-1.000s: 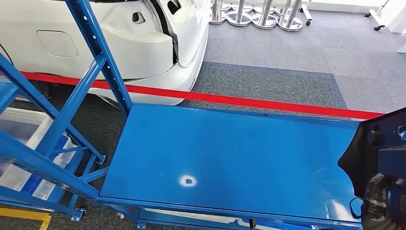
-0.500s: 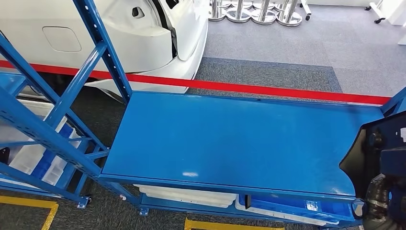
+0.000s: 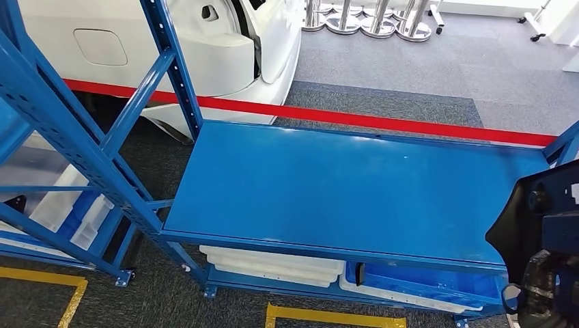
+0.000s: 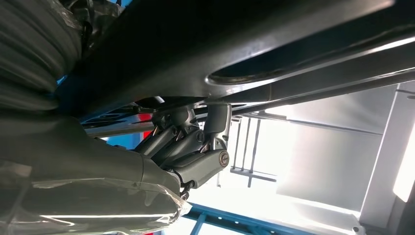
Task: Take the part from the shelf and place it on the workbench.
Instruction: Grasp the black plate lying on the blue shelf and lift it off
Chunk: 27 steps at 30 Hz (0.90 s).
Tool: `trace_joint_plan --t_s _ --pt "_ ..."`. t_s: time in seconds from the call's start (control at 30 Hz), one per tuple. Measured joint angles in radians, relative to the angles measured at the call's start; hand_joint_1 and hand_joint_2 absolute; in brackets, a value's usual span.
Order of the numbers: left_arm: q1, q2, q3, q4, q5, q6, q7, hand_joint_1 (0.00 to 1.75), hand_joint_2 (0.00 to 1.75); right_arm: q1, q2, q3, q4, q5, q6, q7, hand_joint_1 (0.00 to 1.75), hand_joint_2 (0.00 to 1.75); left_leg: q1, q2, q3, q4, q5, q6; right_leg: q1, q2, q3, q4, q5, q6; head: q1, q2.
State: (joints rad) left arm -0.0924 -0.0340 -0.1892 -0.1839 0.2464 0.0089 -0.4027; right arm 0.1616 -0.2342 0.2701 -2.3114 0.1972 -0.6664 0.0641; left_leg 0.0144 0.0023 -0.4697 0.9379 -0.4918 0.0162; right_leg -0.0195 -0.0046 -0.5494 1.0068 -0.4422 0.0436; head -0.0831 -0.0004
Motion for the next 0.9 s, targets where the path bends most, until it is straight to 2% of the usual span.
trace_joint_plan --t_s 0.03,0.13,0.2,0.23,0.3,0.33,0.37,0.4,0.47,0.5,0.53,0.57,0.67,0.7,0.73,0.8,0.83,0.87,0.9 --pt "-0.001 0.000 0.000 0.000 0.000 0.000 0.000 0.00 0.00 -0.001 0.000 0.000 0.000 0.000 0.000 0.000 1.75 1.75 -0.002 0.000 -0.003 0.001 0.001 -0.006 0.002 0.000 0.022 -0.041 0.005 -0.007 -0.001 0.000" --pt "-0.001 0.000 0.000 0.000 0.000 0.000 0.000 0.00 0.00 -0.002 0.000 0.000 0.000 0.000 0.000 0.000 1.75 1.75 -0.002 0.001 -0.012 0.003 0.002 -0.026 0.006 0.000 0.027 -0.067 0.002 -0.027 -0.002 0.000" --pt "-0.002 0.000 0.000 0.000 0.000 0.000 0.000 0.00 0.00 -0.003 0.000 0.000 0.000 0.000 0.000 0.000 1.75 1.75 -0.001 0.001 -0.027 0.039 -0.024 -0.036 0.004 -0.002 0.032 -0.080 0.009 -0.040 -0.003 0.000" --pt "-0.002 0.001 0.000 0.000 0.000 0.000 0.000 0.00 0.00 -0.003 0.000 0.000 0.000 0.000 0.000 0.000 1.75 1.75 -0.001 0.000 -0.050 0.087 -0.053 -0.038 0.004 -0.003 0.034 -0.085 0.011 -0.045 -0.004 0.000" --pt "-0.001 0.007 0.000 0.000 0.000 -0.001 0.001 0.00 0.00 -0.003 0.001 0.000 0.001 0.000 0.000 0.000 1.75 1.75 -0.001 -0.002 -0.122 0.229 -0.116 -0.040 0.007 -0.005 0.032 -0.085 0.012 -0.050 -0.005 0.000" --pt "0.000 0.012 0.000 0.000 0.000 -0.001 0.001 0.00 0.00 -0.003 0.001 0.000 0.001 -0.001 0.000 0.000 1.75 1.75 -0.001 -0.002 -0.152 0.284 -0.131 -0.040 0.008 -0.005 0.030 -0.083 0.012 -0.052 -0.005 0.000" --pt "0.002 0.017 0.000 0.000 0.000 -0.002 0.002 0.00 0.00 -0.003 0.001 0.000 0.002 -0.001 0.000 0.000 1.75 1.75 -0.001 -0.002 -0.165 0.307 -0.127 -0.040 0.009 -0.005 0.029 -0.081 0.011 -0.052 -0.005 0.000" --pt "0.004 0.021 0.000 0.000 0.000 -0.002 0.002 0.00 0.00 -0.003 0.001 0.000 0.003 -0.003 0.000 0.000 1.75 1.75 -0.001 -0.002 -0.159 0.289 -0.104 -0.040 0.009 -0.004 0.029 -0.078 0.011 -0.052 -0.005 0.000" --pt "0.004 0.026 0.000 0.000 0.000 -0.002 0.002 0.00 0.00 -0.003 0.001 0.000 0.003 -0.007 0.000 0.000 1.75 1.75 -0.001 -0.002 -0.102 0.164 -0.030 -0.037 0.009 -0.001 0.029 -0.072 0.008 -0.049 -0.005 0.000" --pt "0.003 0.027 0.000 0.000 0.000 -0.002 0.002 0.00 0.00 -0.004 0.001 0.001 0.003 -0.008 0.000 0.000 1.75 1.75 -0.001 -0.003 -0.074 0.100 -0.005 -0.034 0.011 0.001 0.027 -0.064 0.005 -0.044 -0.004 0.000" --pt "0.002 0.027 0.000 0.000 0.000 -0.002 0.002 0.00 0.00 -0.004 0.001 0.001 0.003 -0.009 0.000 0.000 1.75 1.75 -0.001 -0.003 -0.055 0.057 0.009 -0.030 0.012 0.002 0.023 -0.058 0.002 -0.038 -0.003 0.000" --pt "0.001 0.027 0.000 0.000 0.000 -0.002 0.002 0.00 0.00 -0.004 0.001 0.001 0.003 -0.010 0.000 0.000 1.75 1.75 -0.003 -0.004 -0.048 0.037 0.012 -0.024 0.012 0.002 0.020 -0.054 0.001 -0.032 -0.003 0.000" --pt "0.000 0.027 0.000 0.000 0.000 -0.002 0.002 0.00 0.00 -0.005 0.000 0.002 0.003 -0.010 0.000 0.000 1.75 1.75 -0.003 -0.003 -0.052 0.031 0.018 -0.004 0.010 0.002 0.014 -0.047 -0.004 -0.015 -0.002 0.000" --pt "0.000 0.024 0.000 0.000 0.000 -0.002 0.002 0.00 0.00 -0.005 0.000 0.001 0.003 -0.010 0.000 0.000 1.75 1.75 -0.001 -0.003 -0.053 0.029 0.022 0.002 0.009 0.002 0.004 -0.023 -0.021 -0.010 -0.001 0.000" --pt "0.000 0.021 0.000 0.000 0.000 -0.003 0.001 0.00 0.00 -0.006 -0.001 0.001 0.003 -0.011 0.000 0.000 1.75 1.75 0.002 -0.002 -0.054 0.027 0.026 0.007 0.008 0.002 -0.016 0.022 -0.049 -0.005 0.000 0.000" --pt "0.000 0.010 0.000 0.000 0.000 -0.004 0.000 0.00 0.00 -0.008 -0.002 0.002 0.004 -0.014 0.000 0.000 1.75 1.75 0.001 -0.002 -0.060 0.027 0.029 0.011 0.005 0.002 -0.077 0.161 -0.121 0.003 0.002 0.000" --pt "0.000 0.006 0.000 0.000 0.000 -0.005 -0.001 0.00 0.00 -0.008 -0.004 0.002 0.005 -0.016 0.000 0.000 1.75 1.75 0.000 -0.002 -0.062 0.027 0.030 0.012 0.003 0.002 -0.103 0.219 -0.143 0.006 0.002 0.000" --pt "0.001 0.003 0.000 0.000 0.000 -0.005 -0.002 0.00 0.00 -0.008 -0.005 0.002 0.006 -0.017 0.000 0.000 1.75 1.75 0.000 -0.003 -0.062 0.028 0.030 0.012 0.003 0.002 -0.114 0.247 -0.146 0.006 0.002 0.000" --pt "0.002 0.000 0.000 0.000 0.000 -0.006 -0.002 0.00 0.00 -0.008 -0.006 0.002 0.007 -0.018 0.000 0.000 1.75 1.75 0.000 -0.003 -0.062 0.028 0.031 0.012 0.002 0.002 -0.106 0.233 -0.129 0.005 0.002 0.000"
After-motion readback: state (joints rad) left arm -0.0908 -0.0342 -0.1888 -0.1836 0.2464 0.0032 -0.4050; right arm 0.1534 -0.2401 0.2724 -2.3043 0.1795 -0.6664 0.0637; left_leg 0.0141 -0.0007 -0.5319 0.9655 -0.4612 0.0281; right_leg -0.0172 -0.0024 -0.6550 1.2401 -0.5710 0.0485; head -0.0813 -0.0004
